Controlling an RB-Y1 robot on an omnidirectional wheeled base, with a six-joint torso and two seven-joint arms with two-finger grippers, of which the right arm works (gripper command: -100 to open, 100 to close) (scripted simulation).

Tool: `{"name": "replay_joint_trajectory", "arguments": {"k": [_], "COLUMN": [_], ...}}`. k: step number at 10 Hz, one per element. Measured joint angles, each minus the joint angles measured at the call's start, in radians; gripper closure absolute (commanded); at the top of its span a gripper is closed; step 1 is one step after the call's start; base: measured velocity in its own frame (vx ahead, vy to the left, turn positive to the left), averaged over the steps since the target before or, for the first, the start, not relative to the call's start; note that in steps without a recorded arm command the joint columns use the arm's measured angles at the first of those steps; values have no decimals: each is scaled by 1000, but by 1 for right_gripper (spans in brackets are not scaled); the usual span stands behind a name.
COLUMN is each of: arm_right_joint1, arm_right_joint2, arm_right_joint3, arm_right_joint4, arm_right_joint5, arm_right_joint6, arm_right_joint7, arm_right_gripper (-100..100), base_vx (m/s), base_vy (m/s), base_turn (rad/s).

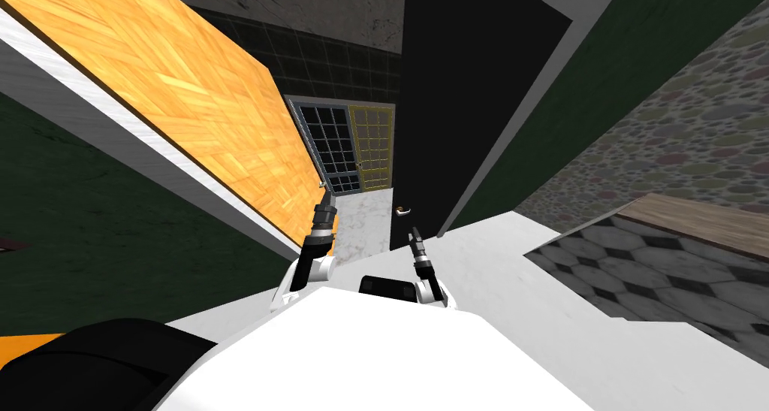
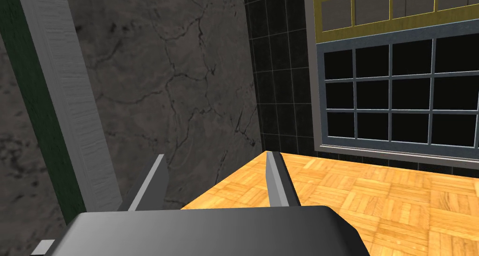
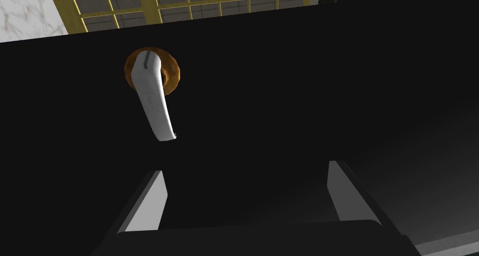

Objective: Push the door open

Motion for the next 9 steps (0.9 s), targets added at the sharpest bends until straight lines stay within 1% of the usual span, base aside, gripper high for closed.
{"name": "replay_joint_trajectory", "arguments": {"k": [1, 3, 4, 7, 9], "arm_right_joint1": [-7, -21, -27, -52, -59], "arm_right_joint2": [-3, -4, -4, -4, -8], "arm_right_joint3": [4, 16, 22, 37, 47], "arm_right_joint4": [20, 77, 99, 175, 208], "arm_right_joint5": [-1, -1, -1, -1, -1], "arm_right_joint6": [1, -8, -8, -11, -10], "arm_right_joint7": [-1, 0, 1, 4, 2], "arm_right_gripper": [-100, -100, -100, -100, -100], "base_vx": [64, 85, 71, 116, 91], "base_vy": [-62, -106, -101, -110, -78], "base_turn": [86, 146, 56, 121, 51]}}
